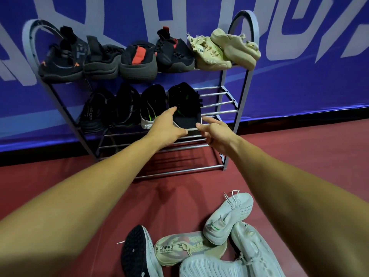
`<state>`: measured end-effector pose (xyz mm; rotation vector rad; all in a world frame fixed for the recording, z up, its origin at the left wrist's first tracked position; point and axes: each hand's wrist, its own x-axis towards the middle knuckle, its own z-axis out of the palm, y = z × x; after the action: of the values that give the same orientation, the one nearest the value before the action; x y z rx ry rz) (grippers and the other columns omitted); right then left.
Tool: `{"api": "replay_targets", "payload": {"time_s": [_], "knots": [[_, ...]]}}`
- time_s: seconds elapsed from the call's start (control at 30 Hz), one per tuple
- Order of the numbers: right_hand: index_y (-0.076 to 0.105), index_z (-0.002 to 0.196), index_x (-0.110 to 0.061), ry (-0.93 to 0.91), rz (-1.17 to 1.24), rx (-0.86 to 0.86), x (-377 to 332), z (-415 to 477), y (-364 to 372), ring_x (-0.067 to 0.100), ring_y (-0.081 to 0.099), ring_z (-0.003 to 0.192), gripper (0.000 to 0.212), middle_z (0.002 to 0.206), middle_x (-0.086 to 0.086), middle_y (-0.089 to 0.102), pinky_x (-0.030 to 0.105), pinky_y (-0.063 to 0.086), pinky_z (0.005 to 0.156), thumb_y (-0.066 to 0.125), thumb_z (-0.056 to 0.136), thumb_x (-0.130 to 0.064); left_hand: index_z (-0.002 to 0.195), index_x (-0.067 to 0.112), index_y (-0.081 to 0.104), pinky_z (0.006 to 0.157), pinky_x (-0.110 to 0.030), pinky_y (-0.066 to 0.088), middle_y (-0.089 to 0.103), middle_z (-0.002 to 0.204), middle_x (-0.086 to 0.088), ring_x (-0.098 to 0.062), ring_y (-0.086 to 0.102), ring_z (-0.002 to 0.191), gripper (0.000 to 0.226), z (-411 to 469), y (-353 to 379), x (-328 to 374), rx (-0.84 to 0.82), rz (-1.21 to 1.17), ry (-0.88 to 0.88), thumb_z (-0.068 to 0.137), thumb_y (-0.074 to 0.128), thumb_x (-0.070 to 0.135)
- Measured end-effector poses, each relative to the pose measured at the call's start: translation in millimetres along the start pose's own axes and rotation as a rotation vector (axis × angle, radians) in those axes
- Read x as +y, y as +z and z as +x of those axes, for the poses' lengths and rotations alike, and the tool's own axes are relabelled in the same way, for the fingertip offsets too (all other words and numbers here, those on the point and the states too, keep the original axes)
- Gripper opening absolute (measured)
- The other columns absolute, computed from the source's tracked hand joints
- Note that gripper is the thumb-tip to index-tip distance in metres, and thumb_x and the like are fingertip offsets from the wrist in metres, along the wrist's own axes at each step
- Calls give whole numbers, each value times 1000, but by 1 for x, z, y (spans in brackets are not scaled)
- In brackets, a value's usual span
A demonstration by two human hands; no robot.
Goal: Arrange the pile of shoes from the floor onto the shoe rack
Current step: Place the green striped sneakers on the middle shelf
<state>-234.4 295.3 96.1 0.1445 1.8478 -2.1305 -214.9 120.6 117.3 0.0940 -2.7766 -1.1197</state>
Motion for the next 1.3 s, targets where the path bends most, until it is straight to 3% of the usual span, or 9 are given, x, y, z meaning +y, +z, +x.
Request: {"api": "replay_targets", "payload": {"time_s": [0.1, 0.23, 0.4, 0.57, 0.83, 1.0, 1.07, 1.2, 1.3], "knots": [[46, 149, -14, -66, -78, 42, -1, 7, 7, 2, 53, 64, 61, 109, 5, 67, 18, 34, 55, 71, 93, -15, 153, 13, 35, 105, -36, 45, 55, 140, -12, -27, 56, 124, 87, 3, 2, 0, 55, 100, 4, 79, 79, 26], [50, 147, -12, -160, -117, 106, 2, 15, 16, 20, 61, 117, 60, 137, 10, 62, 26, 44, 89, 73, 93, -22, 148, 10, 43, 100, -35, 47, 49, 139, -12, -28, 61, 114, 73, 4, 4, -6, 92, 179, 45, 84, 75, 26], [46, 149, -12, -130, -202, 109, -1, 9, 16, 1, 56, 68, 60, 122, 10, 68, 14, 39, 56, 69, 95, -27, 138, 13, 52, 95, -36, 50, 49, 133, -8, -25, 64, 104, 60, 1, 6, -13, 85, 237, 93, 85, 73, 29], [46, 147, -9, -163, -309, 106, -2, -2, 14, 5, 54, 60, 58, 97, 7, 65, 8, 36, 38, 66, 98, -30, 131, 13, 57, 95, -31, 48, 48, 128, -8, -24, 65, 100, 51, -6, 4, -16, 37, 207, 121, 83, 72, 23], [57, 132, 0, -120, -676, 55, 9, -26, -16, 15, 61, 68, 50, 96, 11, 68, 18, 44, 56, 70, 95, -30, 142, 16, 38, 92, -41, 51, 58, 118, -4, -28, 65, 98, 71, -31, 17, -21, -73, 187, 118, 80, 73, 25], [69, 104, 0, -28, -808, 59, 33, -42, -49, 24, 62, 78, 28, 87, 14, 68, 38, 54, 84, 70, 94, -26, 123, 13, 41, 83, -34, 47, 59, 107, -2, -24, 62, 91, 55, -42, 40, -18, -95, 171, 107, 80, 72, 26], [69, 95, 0, 34, -841, 64, 51, -47, -60, 27, 65, 80, 26, 89, 17, 70, 36, 54, 84, 69, 94, -26, 121, 12, 46, 86, -32, 47, 58, 112, -4, -22, 59, 90, 50, -51, 58, -21, -174, 208, 125, 81, 72, 24], [71, 107, 3, 150, -861, 46, 92, -56, -73, 32, 74, 95, 33, 103, 19, 75, 41, 56, 94, 68, 94, -28, 124, 13, 55, 96, -32, 46, 60, 119, -8, -26, 59, 109, 48, -71, 98, -33, -421, 382, 139, 83, 72, 29], [71, 103, 0, 226, -901, 25, 124, -61, -78, 29, 72, 91, 35, 96, 15, 76, 35, 56, 85, 68, 94, -33, 126, 12, 56, 98, -32, 45, 61, 121, -9, -27, 58, 113, 47, -83, 129, -43, -536, 397, 105, 85, 71, 28]]}}
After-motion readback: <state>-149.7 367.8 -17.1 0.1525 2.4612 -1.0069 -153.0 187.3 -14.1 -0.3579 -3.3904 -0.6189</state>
